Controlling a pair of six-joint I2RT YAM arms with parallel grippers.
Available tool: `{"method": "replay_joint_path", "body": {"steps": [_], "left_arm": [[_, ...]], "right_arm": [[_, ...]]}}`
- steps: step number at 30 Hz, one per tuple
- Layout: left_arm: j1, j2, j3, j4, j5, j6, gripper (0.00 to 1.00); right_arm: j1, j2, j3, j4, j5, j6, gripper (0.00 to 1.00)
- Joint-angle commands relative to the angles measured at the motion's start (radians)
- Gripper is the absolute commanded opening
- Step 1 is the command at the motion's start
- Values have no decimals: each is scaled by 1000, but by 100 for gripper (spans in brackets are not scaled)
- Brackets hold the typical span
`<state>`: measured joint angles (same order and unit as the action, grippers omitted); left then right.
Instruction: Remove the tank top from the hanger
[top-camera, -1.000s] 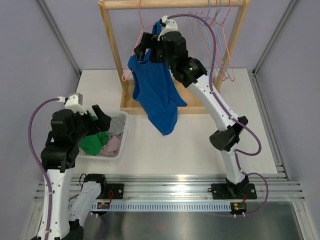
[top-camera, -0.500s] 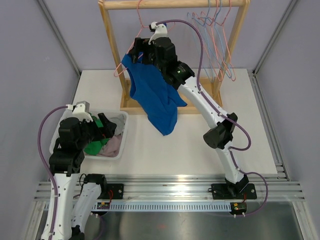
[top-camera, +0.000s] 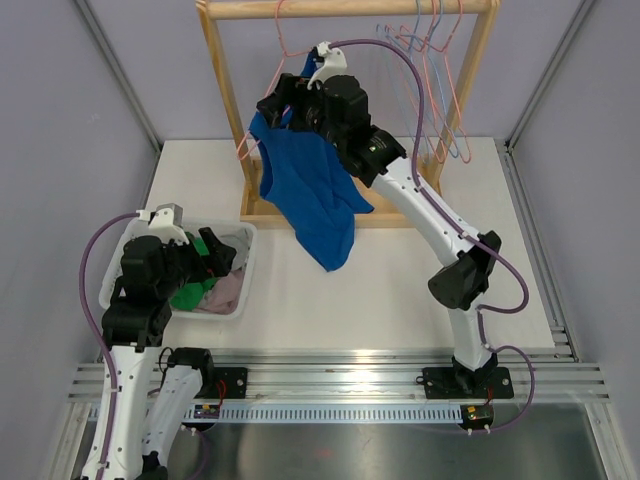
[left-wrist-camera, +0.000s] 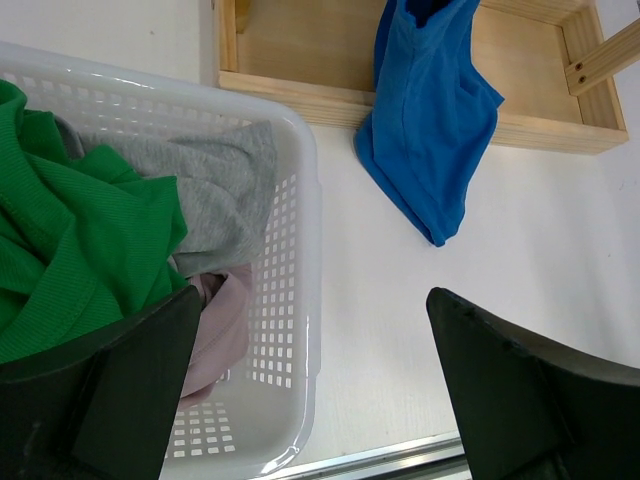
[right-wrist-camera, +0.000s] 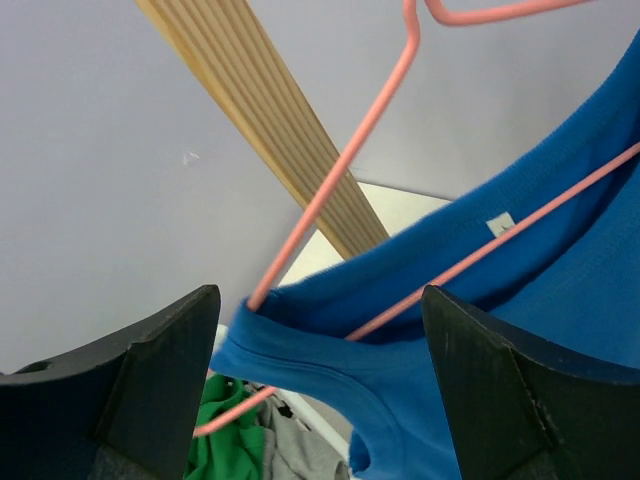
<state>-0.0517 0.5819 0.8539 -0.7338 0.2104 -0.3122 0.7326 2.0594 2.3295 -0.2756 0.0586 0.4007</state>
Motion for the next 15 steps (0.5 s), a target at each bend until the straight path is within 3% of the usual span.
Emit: {"method": "replay_joint_path", "body": {"steps": [1,6,11,15], "left_arm": [[-4,-14,-13,59,29,-7,99],[-7,-24,-15,59,27,-8,99],[-11,-31,-18,62,26,-7,99],[-13,-25,-19,65,35,-8,99]], "right_arm": [[13,-38,45,57,-9,50,89],[13,154,376,-111,65,46,88],[21,163,327,-62,165,-9,83],[21,266,425,-82,199,-43,78]]}}
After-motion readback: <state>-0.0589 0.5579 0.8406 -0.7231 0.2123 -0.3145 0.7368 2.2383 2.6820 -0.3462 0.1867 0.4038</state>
